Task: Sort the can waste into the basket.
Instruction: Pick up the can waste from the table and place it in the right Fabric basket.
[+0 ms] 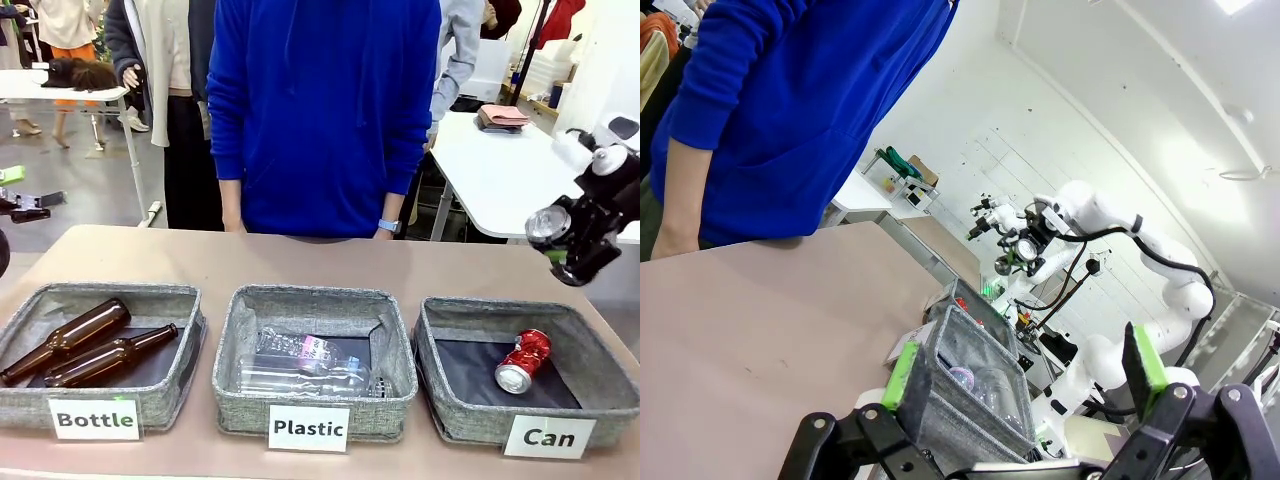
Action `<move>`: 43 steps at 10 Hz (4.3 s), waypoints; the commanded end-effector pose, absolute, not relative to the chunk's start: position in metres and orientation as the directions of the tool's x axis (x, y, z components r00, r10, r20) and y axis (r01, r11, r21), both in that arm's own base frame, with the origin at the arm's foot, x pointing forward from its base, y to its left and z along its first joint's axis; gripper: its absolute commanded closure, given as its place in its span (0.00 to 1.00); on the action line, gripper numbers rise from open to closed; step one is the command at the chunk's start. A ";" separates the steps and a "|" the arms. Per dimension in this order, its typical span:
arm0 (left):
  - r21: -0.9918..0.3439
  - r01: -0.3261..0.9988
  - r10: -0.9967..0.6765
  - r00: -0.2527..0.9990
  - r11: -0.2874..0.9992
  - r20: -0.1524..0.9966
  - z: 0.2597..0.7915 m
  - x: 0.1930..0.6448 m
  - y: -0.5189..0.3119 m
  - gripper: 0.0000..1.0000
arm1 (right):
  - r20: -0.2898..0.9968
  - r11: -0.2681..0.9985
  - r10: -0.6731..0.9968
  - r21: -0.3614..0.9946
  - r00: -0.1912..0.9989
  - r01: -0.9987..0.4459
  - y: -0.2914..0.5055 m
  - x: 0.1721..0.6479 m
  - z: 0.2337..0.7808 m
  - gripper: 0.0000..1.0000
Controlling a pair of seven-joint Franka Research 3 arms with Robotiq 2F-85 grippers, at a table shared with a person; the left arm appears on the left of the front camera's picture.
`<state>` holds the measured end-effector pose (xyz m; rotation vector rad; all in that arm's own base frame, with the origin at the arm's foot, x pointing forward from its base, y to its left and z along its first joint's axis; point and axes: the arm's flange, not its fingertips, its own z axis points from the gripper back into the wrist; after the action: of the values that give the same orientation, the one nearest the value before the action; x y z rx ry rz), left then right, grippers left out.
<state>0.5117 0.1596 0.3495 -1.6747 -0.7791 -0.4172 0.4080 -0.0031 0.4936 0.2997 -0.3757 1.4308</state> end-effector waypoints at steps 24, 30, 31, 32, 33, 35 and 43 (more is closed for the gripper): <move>-0.727 0.681 0.268 0.720 -0.090 0.640 0.354 0.510 0.160 0.00 | 0.585 0.555 0.483 0.372 0.652 -0.744 0.057 0.386 0.465 0.00; -0.727 0.681 0.268 0.720 -0.090 0.640 0.354 0.510 0.160 0.00 | 0.556 0.167 -0.194 0.830 0.808 -0.532 -0.025 0.394 0.401 0.00; -0.727 0.681 0.268 0.720 -0.090 0.640 0.354 0.510 0.160 0.00 | 0.546 0.185 -0.213 0.837 0.810 -0.516 -0.037 0.391 0.390 0.00; -0.727 0.681 0.268 0.720 -0.090 0.640 0.354 0.510 0.160 0.00 | 0.547 0.202 -0.211 0.835 0.810 -0.512 -0.043 0.389 0.384 0.00; -0.727 0.681 0.268 0.720 -0.090 0.640 0.354 0.510 0.160 0.00 | 0.544 0.196 -0.159 0.836 0.824 -0.513 -0.038 0.391 0.401 0.00; -0.727 0.681 0.268 0.720 -0.090 0.640 0.354 0.510 0.160 0.00 | 0.544 0.196 -0.159 0.836 0.824 -0.513 -0.038 0.391 0.401 0.00; -0.727 0.681 0.268 0.720 -0.090 0.640 0.354 0.510 0.160 0.00 | 0.544 0.196 -0.159 0.836 0.824 -0.513 -0.038 0.391 0.401 0.00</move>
<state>0.5118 0.1597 0.3495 -1.6741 -0.7791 -0.4171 0.3915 -0.0373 0.3971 1.3629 -0.6001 0.2728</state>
